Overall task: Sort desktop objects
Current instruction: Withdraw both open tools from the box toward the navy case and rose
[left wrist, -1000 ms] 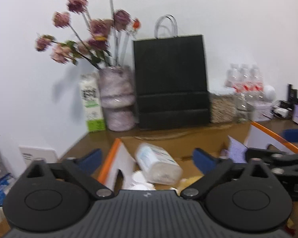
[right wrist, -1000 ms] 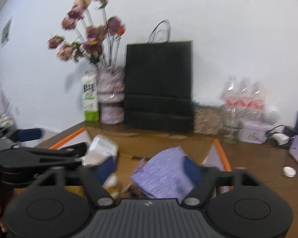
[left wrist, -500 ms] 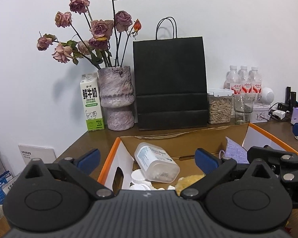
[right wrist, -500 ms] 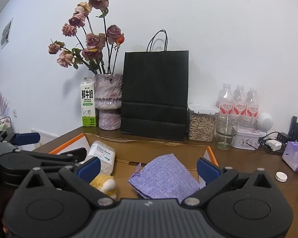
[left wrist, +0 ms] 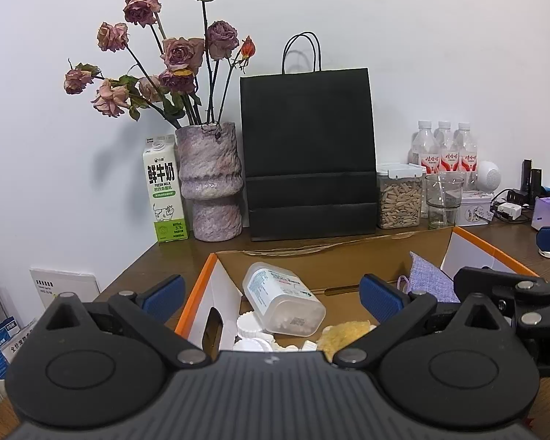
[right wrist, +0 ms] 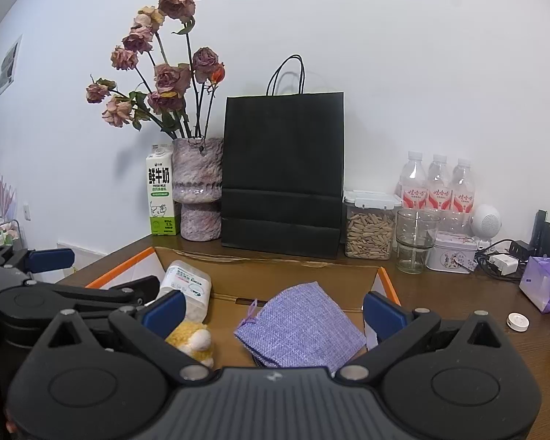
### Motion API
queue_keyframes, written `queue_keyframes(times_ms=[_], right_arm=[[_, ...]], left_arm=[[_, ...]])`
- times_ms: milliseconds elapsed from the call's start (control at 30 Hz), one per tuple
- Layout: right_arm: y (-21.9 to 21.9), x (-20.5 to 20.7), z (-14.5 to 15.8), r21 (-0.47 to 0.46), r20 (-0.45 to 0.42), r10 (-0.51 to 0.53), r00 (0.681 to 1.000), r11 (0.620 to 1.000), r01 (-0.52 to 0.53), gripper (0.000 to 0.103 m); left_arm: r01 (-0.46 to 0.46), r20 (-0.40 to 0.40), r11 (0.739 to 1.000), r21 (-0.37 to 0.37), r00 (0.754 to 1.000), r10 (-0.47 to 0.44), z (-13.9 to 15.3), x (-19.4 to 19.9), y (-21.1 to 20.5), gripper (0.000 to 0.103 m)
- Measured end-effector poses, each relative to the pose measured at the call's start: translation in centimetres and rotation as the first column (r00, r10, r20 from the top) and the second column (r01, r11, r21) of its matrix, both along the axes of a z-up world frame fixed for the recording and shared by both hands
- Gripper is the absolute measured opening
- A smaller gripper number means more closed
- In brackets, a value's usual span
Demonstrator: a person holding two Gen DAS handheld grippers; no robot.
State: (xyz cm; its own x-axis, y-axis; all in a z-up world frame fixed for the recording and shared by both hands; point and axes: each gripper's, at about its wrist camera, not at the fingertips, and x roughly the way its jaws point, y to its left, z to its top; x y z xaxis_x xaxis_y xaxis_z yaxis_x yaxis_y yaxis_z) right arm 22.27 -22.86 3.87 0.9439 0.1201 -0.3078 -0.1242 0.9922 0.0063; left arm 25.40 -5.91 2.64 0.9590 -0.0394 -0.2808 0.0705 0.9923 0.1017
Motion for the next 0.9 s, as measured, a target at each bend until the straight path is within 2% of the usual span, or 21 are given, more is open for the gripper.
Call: queue_keyframes(times_ms=[567, 900], right_arm=[[-0.3, -1.4, 0.9, 0.014, -0.008, -0.010, 1.000, 1.000, 0.010, 0.103], [-0.7, -4.9, 1.1, -0.009, -0.039, 0.005, 0.999, 1.000, -0.006, 0.103]], left_arm=[[0.005, 0.022, 1.000, -0.004, 1.000, -0.005, 0.9, -1.5, -0.2, 0.103], [0.029, -0.006, 1.000, -0.002, 1.000, -0.029, 1.5, -4.9, -0.5, 0.103]])
